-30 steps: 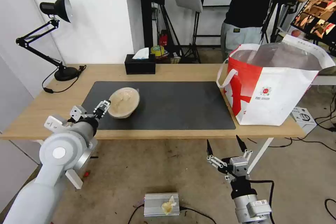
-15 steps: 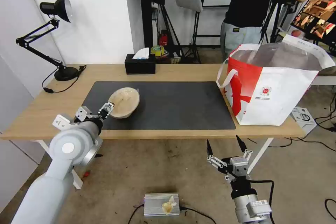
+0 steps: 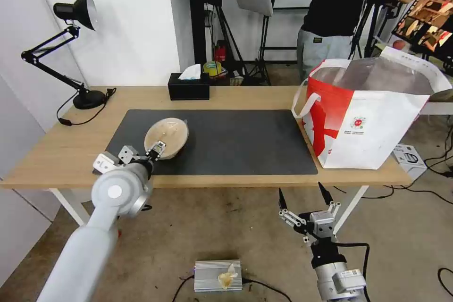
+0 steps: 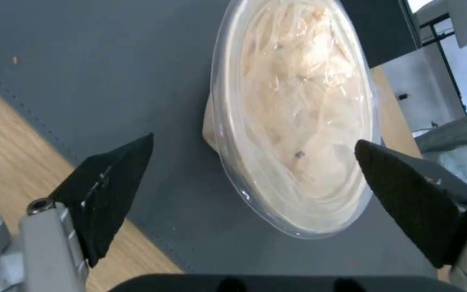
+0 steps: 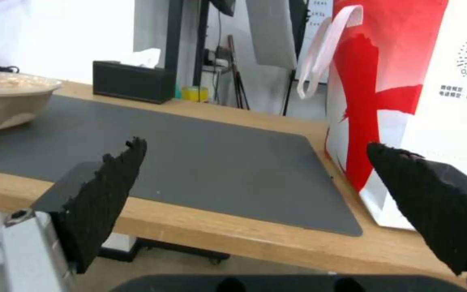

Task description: Pick up the trash from the table and place it into the takeout bag.

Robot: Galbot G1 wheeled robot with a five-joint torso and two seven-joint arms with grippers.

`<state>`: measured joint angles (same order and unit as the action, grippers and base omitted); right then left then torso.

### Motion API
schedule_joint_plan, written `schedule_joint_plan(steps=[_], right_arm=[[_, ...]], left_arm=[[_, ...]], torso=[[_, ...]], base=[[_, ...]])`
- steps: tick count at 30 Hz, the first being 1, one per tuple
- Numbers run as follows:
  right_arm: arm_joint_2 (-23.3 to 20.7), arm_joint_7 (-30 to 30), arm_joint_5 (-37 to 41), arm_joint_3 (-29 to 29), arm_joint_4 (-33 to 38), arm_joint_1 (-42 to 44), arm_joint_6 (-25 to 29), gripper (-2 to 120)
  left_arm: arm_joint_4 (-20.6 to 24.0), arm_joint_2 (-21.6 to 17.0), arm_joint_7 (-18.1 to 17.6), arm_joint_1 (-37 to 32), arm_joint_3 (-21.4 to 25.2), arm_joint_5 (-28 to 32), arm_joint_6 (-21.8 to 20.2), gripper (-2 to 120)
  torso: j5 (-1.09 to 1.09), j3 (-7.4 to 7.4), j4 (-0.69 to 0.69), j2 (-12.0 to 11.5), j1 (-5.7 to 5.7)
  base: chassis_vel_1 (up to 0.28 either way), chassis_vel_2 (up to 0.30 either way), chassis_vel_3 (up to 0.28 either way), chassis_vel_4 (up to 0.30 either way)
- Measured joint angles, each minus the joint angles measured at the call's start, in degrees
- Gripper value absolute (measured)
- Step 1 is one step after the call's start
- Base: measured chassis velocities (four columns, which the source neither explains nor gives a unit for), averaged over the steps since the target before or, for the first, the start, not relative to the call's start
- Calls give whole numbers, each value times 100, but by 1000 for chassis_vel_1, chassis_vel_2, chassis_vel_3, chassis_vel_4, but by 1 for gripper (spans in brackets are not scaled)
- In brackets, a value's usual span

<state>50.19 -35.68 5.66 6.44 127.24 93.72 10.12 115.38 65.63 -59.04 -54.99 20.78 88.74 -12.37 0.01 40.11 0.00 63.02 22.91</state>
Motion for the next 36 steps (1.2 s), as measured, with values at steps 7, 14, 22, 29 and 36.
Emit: schedule_joint_plan(steps=[7, 14, 22, 29, 36], right_arm=[[0, 0, 0, 0, 0, 0, 0, 100], [0, 0, 0, 0, 0, 0, 0, 100], [0, 0, 0, 0, 0, 0, 0, 100], [0, 0, 0, 0, 0, 0, 0, 100], [0, 0, 0, 0, 0, 0, 0, 100]], left_arm=[[29, 13, 63, -20, 22, -14, 11, 100], [97, 13, 188, -58, 57, -37, 37, 100], [146, 57, 298, -80, 32, -132, 115, 100], [197, 44, 358, -149, 39, -171, 143, 99], [169, 67, 477, -125, 14, -208, 164, 95]], torso=[[0, -1, 0, 0, 0], [0, -1, 0, 0, 0], [-1, -1, 0, 0, 0], [-1, -1, 0, 0, 0], [-1, 0, 0, 1, 0]], base=[[0, 0, 0, 0], [0, 0, 0, 0], [0, 0, 0, 0], [0, 0, 0, 0], [0, 0, 0, 0]])
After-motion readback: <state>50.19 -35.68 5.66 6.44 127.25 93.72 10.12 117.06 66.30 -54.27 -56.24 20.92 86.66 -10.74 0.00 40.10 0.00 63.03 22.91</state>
